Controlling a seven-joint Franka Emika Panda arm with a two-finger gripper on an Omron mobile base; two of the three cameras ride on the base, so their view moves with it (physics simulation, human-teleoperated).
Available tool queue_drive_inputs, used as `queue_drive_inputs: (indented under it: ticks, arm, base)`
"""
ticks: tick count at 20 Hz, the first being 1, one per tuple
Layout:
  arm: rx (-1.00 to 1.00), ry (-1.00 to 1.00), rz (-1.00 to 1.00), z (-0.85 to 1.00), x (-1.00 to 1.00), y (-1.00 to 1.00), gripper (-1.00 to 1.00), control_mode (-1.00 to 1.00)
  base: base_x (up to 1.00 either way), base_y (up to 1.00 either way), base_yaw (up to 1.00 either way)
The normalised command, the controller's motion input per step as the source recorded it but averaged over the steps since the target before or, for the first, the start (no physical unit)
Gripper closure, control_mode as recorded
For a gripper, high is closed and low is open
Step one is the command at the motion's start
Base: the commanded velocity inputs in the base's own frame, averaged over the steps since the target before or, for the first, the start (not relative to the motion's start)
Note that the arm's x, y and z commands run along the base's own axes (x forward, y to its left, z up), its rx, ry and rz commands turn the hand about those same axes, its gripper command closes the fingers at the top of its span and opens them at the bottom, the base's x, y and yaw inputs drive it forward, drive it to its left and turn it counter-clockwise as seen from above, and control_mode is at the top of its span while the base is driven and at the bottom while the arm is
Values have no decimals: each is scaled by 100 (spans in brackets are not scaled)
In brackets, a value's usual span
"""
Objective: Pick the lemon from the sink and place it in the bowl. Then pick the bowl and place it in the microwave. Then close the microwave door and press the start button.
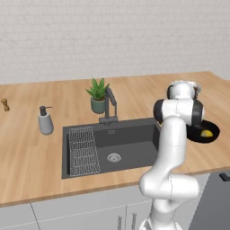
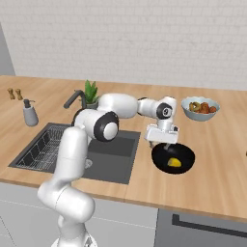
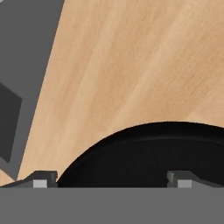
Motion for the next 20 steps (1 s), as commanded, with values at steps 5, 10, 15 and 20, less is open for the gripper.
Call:
queue_drive_inputs:
  ticks: [5, 10, 15, 20]
  arm:
    - [0, -12, 0, 0, -9, -1, -100, -100]
    - [0, -23, -2, 4, -46, -1, -100, -100]
    - [-1, -10, -8, 0, -24, 10, -100, -100]
    - [-3, -3, -11, 0, -3, 19, -100, -100]
  base:
    - [0, 0, 0]
    - [0, 0, 0]
    - [0, 0, 0]
    - [0, 0, 0]
